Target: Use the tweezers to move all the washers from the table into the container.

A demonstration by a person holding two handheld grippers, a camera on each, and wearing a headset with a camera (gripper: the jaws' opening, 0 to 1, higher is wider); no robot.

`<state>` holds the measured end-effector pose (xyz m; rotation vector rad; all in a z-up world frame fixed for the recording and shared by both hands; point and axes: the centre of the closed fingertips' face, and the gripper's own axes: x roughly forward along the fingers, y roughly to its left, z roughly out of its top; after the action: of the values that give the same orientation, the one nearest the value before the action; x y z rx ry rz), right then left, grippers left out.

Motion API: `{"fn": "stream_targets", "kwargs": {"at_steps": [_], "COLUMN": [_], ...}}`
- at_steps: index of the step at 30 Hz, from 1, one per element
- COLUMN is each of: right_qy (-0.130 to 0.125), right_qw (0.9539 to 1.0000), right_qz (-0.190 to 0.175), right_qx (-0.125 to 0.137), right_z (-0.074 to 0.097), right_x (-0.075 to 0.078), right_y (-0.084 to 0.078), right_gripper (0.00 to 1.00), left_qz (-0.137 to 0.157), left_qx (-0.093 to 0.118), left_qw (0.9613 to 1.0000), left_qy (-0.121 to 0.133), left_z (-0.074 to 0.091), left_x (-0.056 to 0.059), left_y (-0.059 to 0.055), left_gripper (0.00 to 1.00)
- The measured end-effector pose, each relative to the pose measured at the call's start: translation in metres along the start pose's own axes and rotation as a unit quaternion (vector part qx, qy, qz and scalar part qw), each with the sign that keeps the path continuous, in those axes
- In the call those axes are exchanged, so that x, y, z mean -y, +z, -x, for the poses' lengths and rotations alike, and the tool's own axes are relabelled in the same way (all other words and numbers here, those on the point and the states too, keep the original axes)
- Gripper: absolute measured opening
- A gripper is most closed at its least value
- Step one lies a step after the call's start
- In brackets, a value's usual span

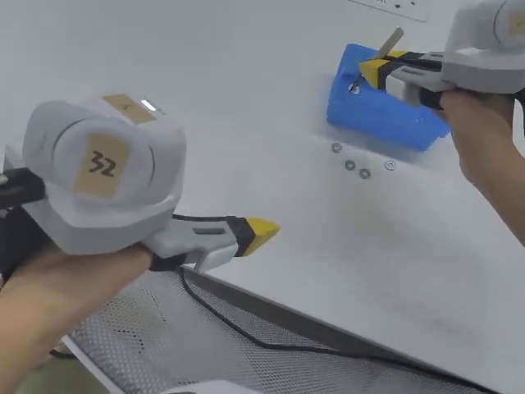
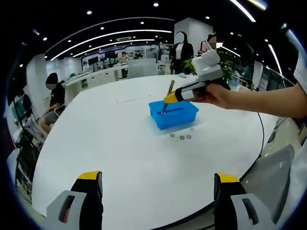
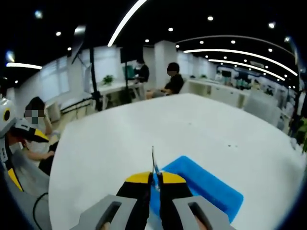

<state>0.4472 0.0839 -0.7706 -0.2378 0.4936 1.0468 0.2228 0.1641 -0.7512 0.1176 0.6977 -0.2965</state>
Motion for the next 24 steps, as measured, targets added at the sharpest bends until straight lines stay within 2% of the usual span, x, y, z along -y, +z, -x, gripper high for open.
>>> {"fn": "stream_targets", "kwargs": {"at_steps": [11,20,24], "right_qy": [0.002,-0.001,-0.002], "right_qw": [0.9995,0.9993,0.9991], "right_qz": [-0.02,-0.019,-0.016], "right_qx": [-0.024,-0.033,-0.04], "right_z": [-0.022,-0.021,-0.021], "right_x": [0.009,0.011,0.011], "right_y": [-0.017,-0.022,-0.026], "right_gripper": [0.02,0.02,0.03], "left_qz": [-0.003,-0.009,-0.013], "left_qx": [-0.009,-0.012,-0.007], "left_qw": [1.0,0.9999,0.9999], "left_qy": [-0.001,-0.001,0.001], "left_z": [-0.001,-0.002,-0.002], "left_x": [-0.002,-0.002,-0.002], "left_y": [-0.003,-0.003,0.001], "left_gripper": [0.99,0.99,0.99]}}
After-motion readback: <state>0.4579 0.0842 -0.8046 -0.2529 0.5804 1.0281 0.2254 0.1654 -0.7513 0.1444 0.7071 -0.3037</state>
